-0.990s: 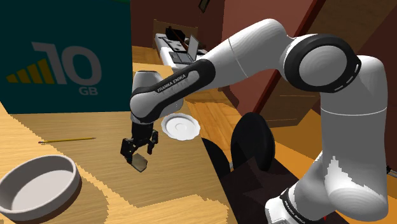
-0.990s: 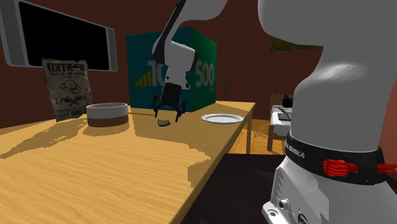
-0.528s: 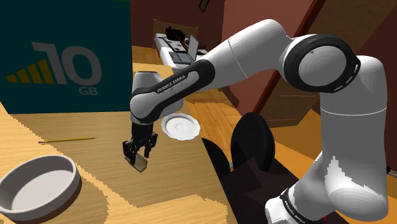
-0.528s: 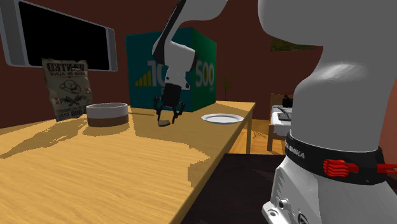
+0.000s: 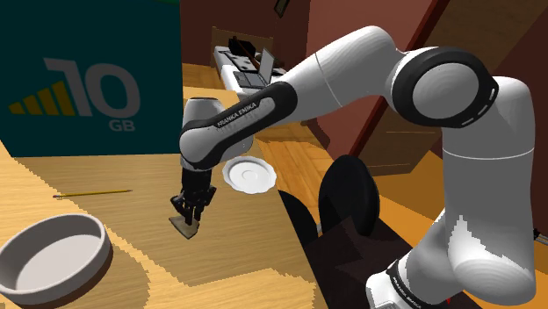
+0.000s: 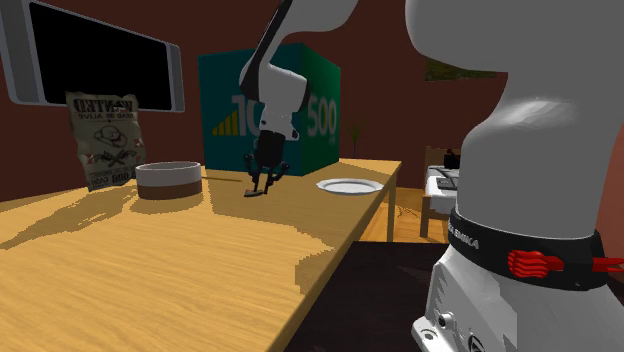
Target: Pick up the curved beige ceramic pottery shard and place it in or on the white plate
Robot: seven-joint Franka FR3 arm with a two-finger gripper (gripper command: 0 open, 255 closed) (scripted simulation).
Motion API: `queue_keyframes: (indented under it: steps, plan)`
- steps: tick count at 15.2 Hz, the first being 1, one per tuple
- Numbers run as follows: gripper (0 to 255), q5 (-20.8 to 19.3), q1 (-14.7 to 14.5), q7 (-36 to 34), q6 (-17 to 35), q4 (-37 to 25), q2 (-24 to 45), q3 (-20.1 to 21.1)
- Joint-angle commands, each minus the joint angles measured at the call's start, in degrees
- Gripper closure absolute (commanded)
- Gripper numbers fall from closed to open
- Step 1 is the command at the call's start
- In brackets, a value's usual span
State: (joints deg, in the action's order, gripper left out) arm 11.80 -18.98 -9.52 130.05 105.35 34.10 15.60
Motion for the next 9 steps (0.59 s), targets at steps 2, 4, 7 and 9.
queue_keyframes:
  steps: [2, 4, 7, 9]
  plan:
    - [255, 0.1, 0.0, -0.1, -0.4, 0.1, -0.4, 0.1]
    - [255, 0.2, 0.1, -0.3, -1.5, 0.1, -1.5, 0.2]
    - [255, 0.3, 0.3, -0.6, -3.1, 0.0, -3.1, 0.4]
    - [255, 0.3, 0.3, -0.6, -3.1, -0.1, -3.0, 0.3]
